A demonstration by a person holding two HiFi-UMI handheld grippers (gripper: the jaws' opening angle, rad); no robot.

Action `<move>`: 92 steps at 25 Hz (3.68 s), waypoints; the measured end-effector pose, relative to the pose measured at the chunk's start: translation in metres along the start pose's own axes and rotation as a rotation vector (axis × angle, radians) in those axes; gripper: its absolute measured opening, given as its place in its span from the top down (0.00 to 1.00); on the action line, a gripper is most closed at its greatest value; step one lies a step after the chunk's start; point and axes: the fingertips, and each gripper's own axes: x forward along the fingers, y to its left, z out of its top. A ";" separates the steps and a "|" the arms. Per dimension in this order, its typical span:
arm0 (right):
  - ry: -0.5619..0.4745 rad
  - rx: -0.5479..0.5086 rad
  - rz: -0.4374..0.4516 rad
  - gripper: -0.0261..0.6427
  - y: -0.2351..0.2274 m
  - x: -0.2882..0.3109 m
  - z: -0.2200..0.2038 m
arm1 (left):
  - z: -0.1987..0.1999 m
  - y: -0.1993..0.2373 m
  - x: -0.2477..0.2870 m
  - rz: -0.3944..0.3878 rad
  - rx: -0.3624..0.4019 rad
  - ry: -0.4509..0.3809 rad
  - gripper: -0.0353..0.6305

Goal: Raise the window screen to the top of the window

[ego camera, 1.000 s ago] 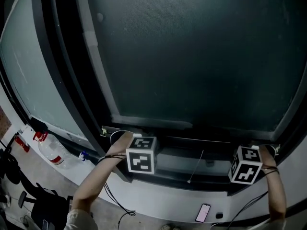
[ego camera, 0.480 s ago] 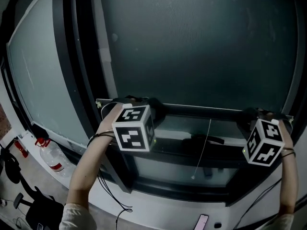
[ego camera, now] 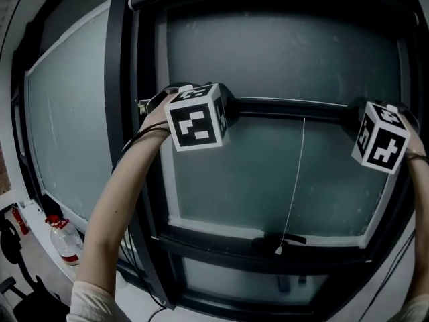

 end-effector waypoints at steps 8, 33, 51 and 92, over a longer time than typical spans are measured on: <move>0.013 0.013 -0.183 0.93 -0.136 -0.020 0.002 | 0.013 0.135 -0.030 0.199 0.042 0.007 0.92; 0.076 0.073 -0.460 0.93 -0.286 -0.049 0.004 | 0.033 0.279 -0.063 0.430 0.039 0.174 0.92; -0.583 0.960 -0.605 0.89 -0.185 -0.033 0.007 | 0.035 0.180 -0.090 0.755 -0.869 -0.736 0.91; -0.410 1.511 0.124 0.95 0.453 -0.033 0.074 | -0.010 -0.482 0.011 0.193 -1.438 -0.223 0.94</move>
